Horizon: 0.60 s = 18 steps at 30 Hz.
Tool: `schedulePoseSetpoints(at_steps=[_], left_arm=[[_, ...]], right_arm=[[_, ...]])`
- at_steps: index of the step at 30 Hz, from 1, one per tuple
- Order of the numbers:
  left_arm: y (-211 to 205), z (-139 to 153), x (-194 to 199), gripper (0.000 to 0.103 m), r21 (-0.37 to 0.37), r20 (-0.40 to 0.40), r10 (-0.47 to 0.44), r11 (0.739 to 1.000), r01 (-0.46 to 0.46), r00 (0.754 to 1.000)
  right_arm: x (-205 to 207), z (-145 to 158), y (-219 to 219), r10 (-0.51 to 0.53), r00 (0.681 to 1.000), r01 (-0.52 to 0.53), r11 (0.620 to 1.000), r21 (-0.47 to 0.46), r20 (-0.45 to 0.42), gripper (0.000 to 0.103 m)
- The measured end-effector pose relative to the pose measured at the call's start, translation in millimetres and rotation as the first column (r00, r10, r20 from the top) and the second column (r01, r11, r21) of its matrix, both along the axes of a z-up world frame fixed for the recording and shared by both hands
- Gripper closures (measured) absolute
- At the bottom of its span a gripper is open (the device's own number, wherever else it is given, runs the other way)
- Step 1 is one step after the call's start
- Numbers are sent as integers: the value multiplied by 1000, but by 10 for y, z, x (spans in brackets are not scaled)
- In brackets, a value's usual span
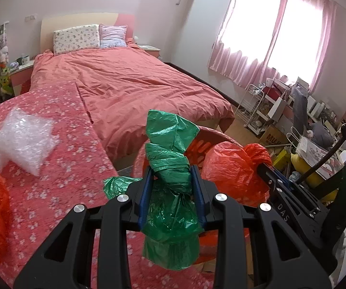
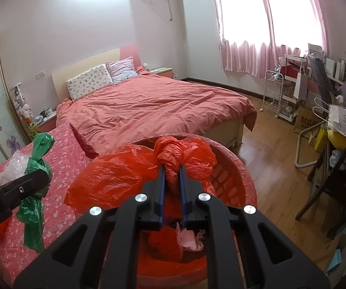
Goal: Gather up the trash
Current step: 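Carry both bags over the orange basket and open both tools to release them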
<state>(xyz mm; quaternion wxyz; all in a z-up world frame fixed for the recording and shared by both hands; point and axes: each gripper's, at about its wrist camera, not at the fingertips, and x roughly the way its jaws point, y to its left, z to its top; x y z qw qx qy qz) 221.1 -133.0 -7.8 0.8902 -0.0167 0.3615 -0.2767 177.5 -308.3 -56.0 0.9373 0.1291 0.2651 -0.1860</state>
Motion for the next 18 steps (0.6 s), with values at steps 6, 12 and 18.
schedulePoseSetpoints(at_steps=[6,12,18], left_arm=[[-137,-24,57,71,-4,-6,-22,1000,22,1000],[-252,-81,113,71,3,-18,-37,999,37,999],[-219,-162,135,48,16,-36,-8,1000,8,999]], right_arm=[[62,-26,-115,-13,1000,13,1000,13,2,91],[106,-45,-167,-10,1000,10,1000,29,4,87],[106,-127,-183,0,1000,0,999,35,-7,68]])
